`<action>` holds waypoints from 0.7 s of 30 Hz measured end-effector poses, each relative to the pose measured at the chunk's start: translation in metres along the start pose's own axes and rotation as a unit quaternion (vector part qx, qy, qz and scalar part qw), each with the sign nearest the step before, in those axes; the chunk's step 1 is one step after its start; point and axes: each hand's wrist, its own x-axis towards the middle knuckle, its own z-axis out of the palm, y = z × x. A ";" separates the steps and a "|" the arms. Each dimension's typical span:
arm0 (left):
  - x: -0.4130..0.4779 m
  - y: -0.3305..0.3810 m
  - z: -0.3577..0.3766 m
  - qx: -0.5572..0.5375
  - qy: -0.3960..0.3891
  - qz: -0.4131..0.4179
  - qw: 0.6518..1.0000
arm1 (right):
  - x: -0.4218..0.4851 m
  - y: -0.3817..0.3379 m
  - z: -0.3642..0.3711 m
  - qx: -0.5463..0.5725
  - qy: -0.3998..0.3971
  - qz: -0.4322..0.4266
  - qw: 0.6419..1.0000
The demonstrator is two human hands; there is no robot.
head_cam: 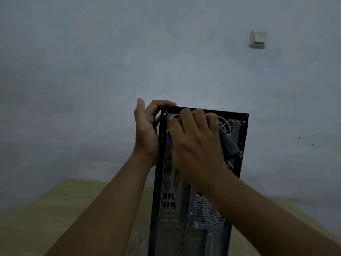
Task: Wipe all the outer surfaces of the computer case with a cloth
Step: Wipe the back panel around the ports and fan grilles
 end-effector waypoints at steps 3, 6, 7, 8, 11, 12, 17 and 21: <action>0.000 0.000 -0.001 -0.013 -0.001 -0.008 1.000 | 0.001 0.001 0.003 -0.007 0.017 -0.012 1.000; -0.001 0.002 0.001 -0.031 -0.007 -0.014 0.999 | 0.005 -0.002 0.000 -0.010 0.015 -0.028 0.999; -0.002 0.003 0.001 -0.038 -0.008 -0.015 0.999 | 0.007 -0.001 -0.001 -0.007 0.006 -0.041 0.999; -0.002 0.004 0.002 -0.045 -0.008 -0.017 0.999 | 0.009 0.001 -0.002 -0.001 -0.006 -0.056 0.998; -0.004 0.006 0.004 -0.049 -0.009 -0.020 0.999 | 0.014 0.015 -0.002 0.046 -0.021 -0.091 0.995; -0.004 0.005 0.004 -0.048 -0.008 -0.020 0.999 | 0.016 0.018 -0.003 0.077 -0.017 -0.085 0.993; -0.003 0.004 0.006 -0.027 0.003 -0.008 1.000 | 0.033 0.026 -0.005 0.093 0.069 0.079 0.990; -0.003 0.006 0.005 -0.050 -0.007 -0.026 0.998 | 0.028 0.007 0.005 0.040 0.077 -0.006 0.996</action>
